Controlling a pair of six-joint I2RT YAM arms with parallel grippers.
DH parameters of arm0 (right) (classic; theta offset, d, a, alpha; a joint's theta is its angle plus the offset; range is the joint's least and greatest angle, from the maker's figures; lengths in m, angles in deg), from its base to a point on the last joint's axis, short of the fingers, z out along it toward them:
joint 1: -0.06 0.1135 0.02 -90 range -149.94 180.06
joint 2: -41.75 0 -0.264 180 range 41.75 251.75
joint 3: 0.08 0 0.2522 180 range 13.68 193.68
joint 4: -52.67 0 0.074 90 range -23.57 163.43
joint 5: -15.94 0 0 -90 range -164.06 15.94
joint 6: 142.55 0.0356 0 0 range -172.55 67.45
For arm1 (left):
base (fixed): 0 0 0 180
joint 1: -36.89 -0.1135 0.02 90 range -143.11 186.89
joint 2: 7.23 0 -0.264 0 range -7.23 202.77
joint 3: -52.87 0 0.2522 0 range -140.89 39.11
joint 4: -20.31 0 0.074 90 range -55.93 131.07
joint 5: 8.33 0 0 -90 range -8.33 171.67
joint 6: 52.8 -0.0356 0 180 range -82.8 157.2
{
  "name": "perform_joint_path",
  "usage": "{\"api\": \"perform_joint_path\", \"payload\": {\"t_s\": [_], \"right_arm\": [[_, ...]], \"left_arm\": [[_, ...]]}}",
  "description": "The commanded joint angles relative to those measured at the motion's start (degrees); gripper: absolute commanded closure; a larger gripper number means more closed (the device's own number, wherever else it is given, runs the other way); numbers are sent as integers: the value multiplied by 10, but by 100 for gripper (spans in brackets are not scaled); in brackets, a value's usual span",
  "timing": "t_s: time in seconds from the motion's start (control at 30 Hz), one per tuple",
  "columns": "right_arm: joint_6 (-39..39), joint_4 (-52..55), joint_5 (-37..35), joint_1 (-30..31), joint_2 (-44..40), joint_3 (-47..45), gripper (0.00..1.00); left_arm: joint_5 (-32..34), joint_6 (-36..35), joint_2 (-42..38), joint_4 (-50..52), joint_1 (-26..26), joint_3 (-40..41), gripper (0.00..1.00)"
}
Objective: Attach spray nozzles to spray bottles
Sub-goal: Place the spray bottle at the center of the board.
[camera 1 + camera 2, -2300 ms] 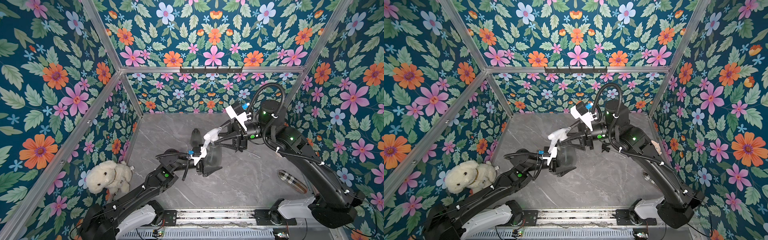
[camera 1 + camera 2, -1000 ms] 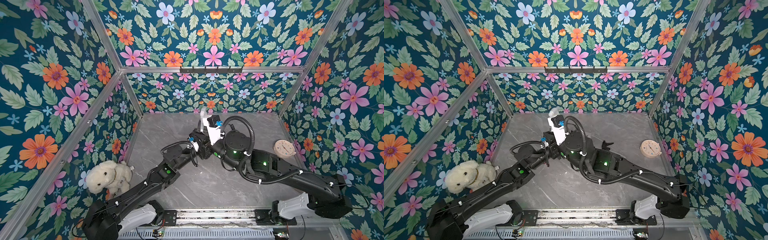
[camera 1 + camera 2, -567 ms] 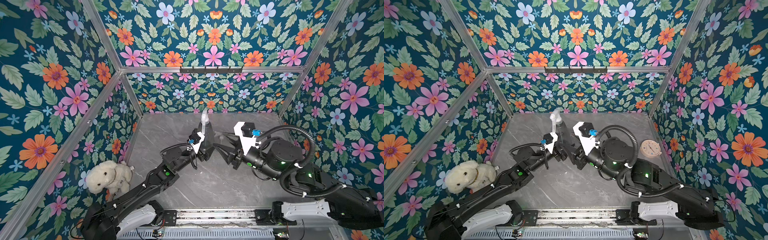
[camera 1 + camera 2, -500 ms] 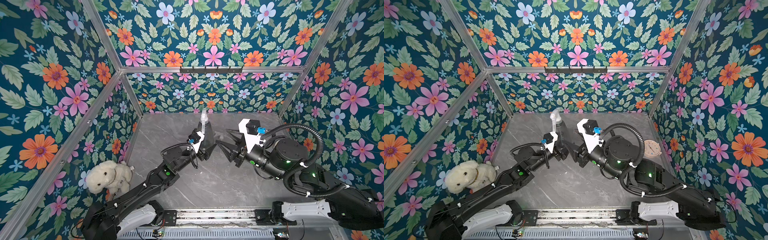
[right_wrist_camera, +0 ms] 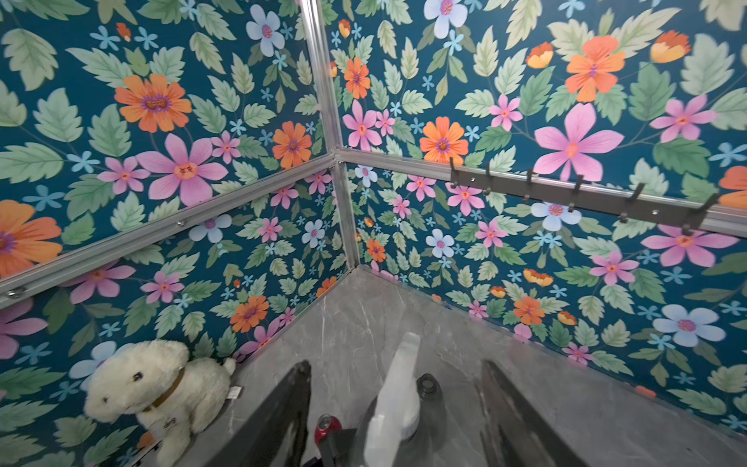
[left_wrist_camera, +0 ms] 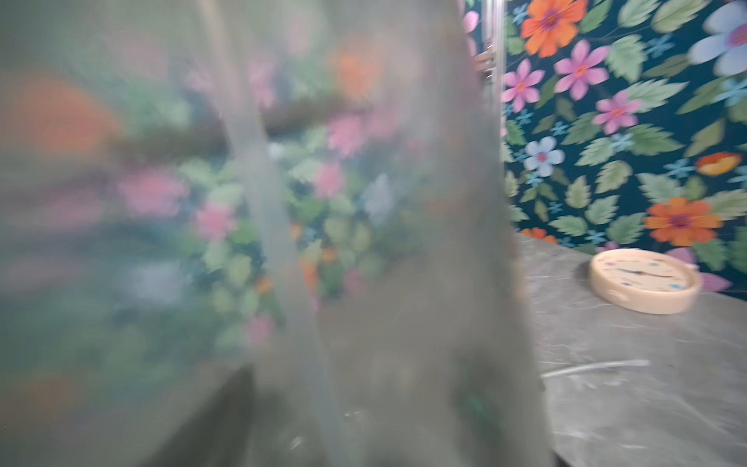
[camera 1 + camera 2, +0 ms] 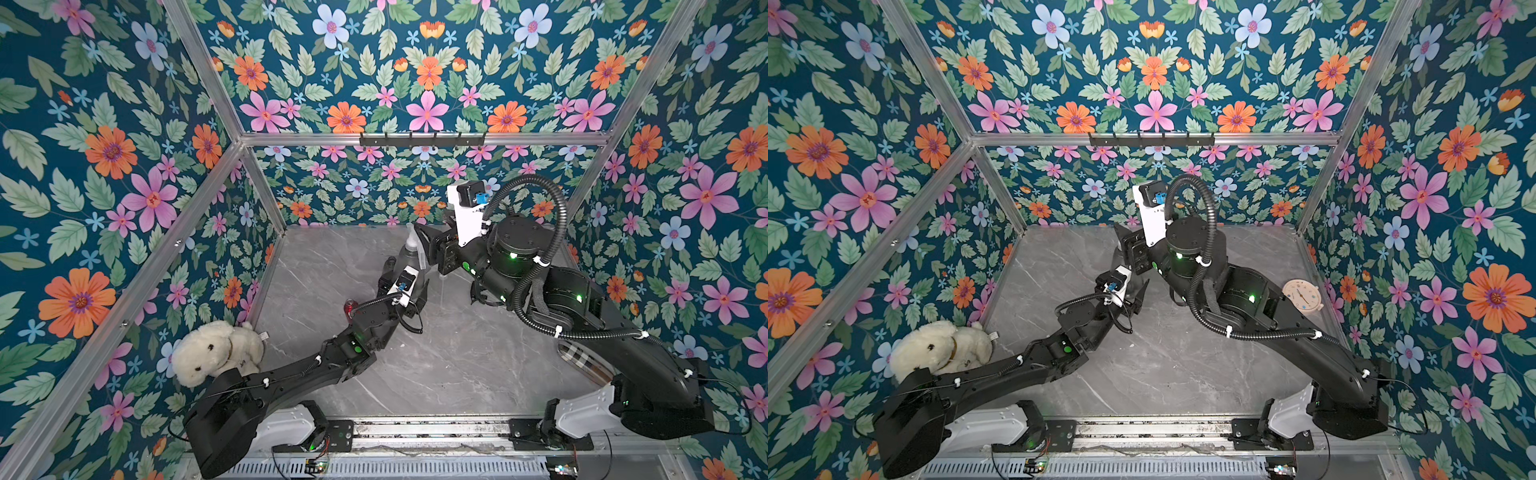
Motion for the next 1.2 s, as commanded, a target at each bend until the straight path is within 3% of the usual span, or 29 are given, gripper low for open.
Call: {"api": "perform_joint_path", "payload": {"t_s": [0.0, 0.2, 0.33, 0.7, 0.8, 0.83, 0.87, 0.93, 0.97, 1.0, 1.03, 1.17], "right_arm": [[51, 97, 64, -24, 24, 42, 34], [77, 167, 107, -50, 72, 90, 35], [81, 169, 115, -53, 86, 89, 41], [83, 167, 103, -62, 94, 72, 83], [78, 156, 97, -64, 94, 64, 100], [74, 148, 93, -63, 91, 58, 100], [69, 140, 87, -63, 90, 53, 100], [59, 125, 78, -65, 87, 44, 100], [54, 118, 75, -66, 86, 40, 100], [51, 111, 73, -69, 85, 36, 100], [50, 105, 71, -72, 84, 31, 100], [43, 86, 61, -90, 82, 13, 100]], "left_arm": [[73, -46, 12, -67, 6, 0, 100], [96, -70, 33, -97, 18, 5, 100], [106, -80, 43, -109, 27, 6, 100], [118, -79, 54, -117, 35, 7, 100], [123, -74, 54, -113, 36, 4, 100], [123, -69, 52, -106, 36, 2, 91], [122, -66, 51, -102, 36, 1, 76], [122, -59, 49, -94, 36, 0, 42], [120, -58, 48, -89, 36, -1, 19], [121, -56, 47, -85, 36, -3, 5], [120, -52, 46, -80, 36, -4, 0], [119, -41, 35, -68, 36, 0, 0]]}}
